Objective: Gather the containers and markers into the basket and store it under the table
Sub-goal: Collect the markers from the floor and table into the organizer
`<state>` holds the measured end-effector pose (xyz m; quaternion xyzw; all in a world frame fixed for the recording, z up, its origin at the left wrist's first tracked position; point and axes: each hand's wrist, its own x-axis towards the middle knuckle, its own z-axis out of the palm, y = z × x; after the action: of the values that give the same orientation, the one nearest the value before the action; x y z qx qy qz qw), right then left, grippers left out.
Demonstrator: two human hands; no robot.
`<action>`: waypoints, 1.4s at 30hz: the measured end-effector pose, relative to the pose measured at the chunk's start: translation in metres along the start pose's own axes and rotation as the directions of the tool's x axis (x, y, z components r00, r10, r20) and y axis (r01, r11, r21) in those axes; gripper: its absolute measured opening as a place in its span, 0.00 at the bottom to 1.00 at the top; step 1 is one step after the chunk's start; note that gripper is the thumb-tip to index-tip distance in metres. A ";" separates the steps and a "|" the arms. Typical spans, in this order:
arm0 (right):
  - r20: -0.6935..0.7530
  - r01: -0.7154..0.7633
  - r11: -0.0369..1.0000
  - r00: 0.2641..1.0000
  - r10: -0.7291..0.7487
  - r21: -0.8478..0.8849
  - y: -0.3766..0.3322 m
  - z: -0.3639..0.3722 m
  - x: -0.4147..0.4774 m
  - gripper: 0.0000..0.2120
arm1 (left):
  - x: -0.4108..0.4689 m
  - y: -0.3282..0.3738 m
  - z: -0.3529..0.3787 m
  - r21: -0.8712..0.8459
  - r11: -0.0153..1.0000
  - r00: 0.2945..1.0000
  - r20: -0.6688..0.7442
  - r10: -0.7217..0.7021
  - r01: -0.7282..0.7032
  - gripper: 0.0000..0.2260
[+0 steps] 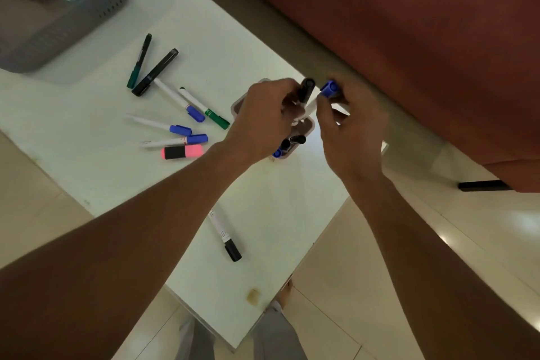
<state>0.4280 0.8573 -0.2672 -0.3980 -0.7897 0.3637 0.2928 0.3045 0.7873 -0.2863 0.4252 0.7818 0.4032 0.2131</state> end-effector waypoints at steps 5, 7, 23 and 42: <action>-0.019 0.024 1.000 1.000 -0.024 -0.016 0.003 -0.001 0.013 0.10 | 0.001 -0.006 0.013 0.068 0.995 0.997 -0.015 0.069 -0.068 0.09; 0.010 0.038 0.999 0.999 -0.037 -0.023 0.004 -0.001 0.016 0.11 | 0.001 -0.005 0.012 0.081 0.993 0.997 -0.012 0.082 -0.081 0.11; 0.237 -0.084 0.983 0.964 0.122 -0.163 0.044 0.005 -0.018 0.19 | -0.010 -0.013 0.015 0.059 0.995 0.990 0.109 -0.084 0.078 0.17; 0.416 -0.498 0.830 0.719 0.557 -0.251 0.024 0.070 -0.198 0.13 | -0.114 -0.123 -0.052 0.224 0.964 0.985 0.055 -0.161 0.145 0.11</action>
<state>0.4867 0.6770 -0.3606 -0.5223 -0.7105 0.4690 -0.0493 0.2709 0.6302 -0.3573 0.3987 0.8437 0.2812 0.2237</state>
